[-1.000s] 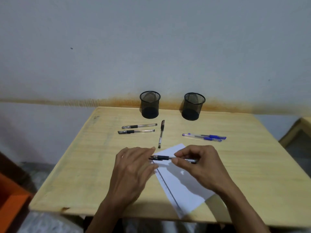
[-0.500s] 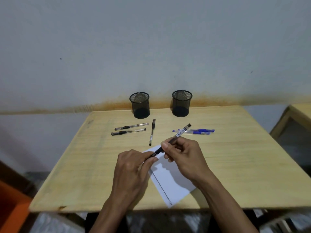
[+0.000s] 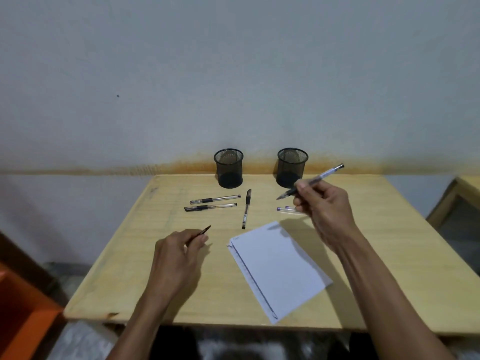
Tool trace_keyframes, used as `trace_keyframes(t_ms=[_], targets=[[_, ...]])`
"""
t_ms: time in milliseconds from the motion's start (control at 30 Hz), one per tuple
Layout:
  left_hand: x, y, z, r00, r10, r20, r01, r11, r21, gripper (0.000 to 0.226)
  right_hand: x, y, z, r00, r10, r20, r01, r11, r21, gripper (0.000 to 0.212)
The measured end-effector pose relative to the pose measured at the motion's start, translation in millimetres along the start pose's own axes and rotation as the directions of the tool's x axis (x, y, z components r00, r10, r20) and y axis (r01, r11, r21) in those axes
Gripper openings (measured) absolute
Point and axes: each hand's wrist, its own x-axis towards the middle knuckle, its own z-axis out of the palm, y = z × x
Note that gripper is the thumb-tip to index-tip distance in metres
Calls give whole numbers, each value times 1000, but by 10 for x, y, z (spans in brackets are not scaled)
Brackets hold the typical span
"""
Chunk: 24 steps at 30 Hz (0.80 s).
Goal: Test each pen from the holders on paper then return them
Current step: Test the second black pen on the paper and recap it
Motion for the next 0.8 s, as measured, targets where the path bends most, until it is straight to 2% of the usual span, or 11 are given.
trace_keyframes(t_ms=[167, 333, 467, 667, 800], targets=[[195, -128, 80, 995, -99, -7, 99, 992, 79, 3, -298, 337, 153, 994, 92, 56, -87, 992, -87, 16], [508, -482, 161, 993, -115, 27, 101, 943, 316, 10, -388, 411, 137, 995, 99, 28, -96, 990, -102, 20], [636, -607, 291, 994, -85, 73, 52, 925, 376, 21, -396, 414, 133, 994, 107, 14, -105, 987, -120, 19], [653, -761, 426, 998, 6, 55, -27, 916, 399, 16, -414, 489, 182, 992, 125, 22, -121, 984, -131, 19], [616, -878, 450, 998, 35, 55, -53, 918, 393, 22, -410, 565, 219, 989, 146, 24, -141, 981, -137, 20]])
